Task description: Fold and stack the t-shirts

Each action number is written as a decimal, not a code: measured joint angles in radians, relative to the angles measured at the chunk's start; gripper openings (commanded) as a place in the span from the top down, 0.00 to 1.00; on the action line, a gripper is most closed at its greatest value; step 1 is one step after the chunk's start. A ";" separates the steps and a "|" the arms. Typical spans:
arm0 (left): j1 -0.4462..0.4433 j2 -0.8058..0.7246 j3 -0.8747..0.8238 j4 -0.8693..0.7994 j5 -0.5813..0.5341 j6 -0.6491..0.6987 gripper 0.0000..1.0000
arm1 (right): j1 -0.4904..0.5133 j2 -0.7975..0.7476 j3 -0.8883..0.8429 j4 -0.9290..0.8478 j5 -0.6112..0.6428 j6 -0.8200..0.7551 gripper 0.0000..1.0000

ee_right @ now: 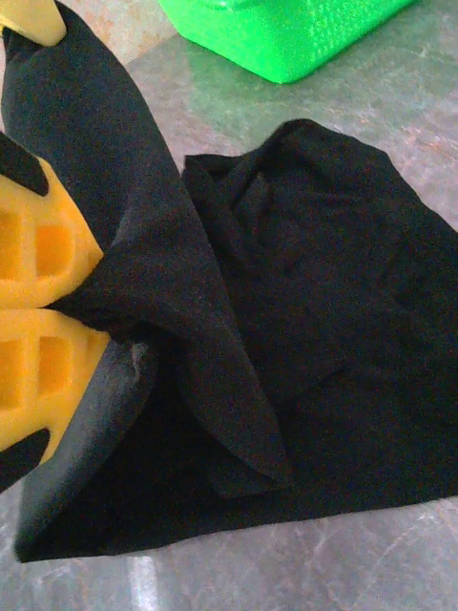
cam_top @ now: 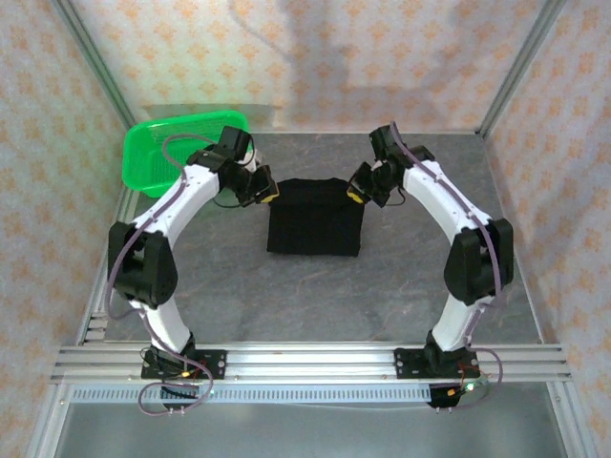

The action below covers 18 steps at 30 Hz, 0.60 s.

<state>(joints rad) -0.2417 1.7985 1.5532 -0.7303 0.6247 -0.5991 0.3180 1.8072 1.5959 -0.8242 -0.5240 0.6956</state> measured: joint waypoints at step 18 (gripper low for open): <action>0.099 0.576 0.518 0.002 0.074 0.083 0.48 | -0.064 0.648 0.650 -0.101 -0.021 -0.052 0.64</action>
<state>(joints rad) -0.1429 2.3749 2.0712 -0.7284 0.6987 -0.5159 0.2535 2.4554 2.2463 -0.9257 -0.5453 0.6437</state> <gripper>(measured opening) 0.415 0.262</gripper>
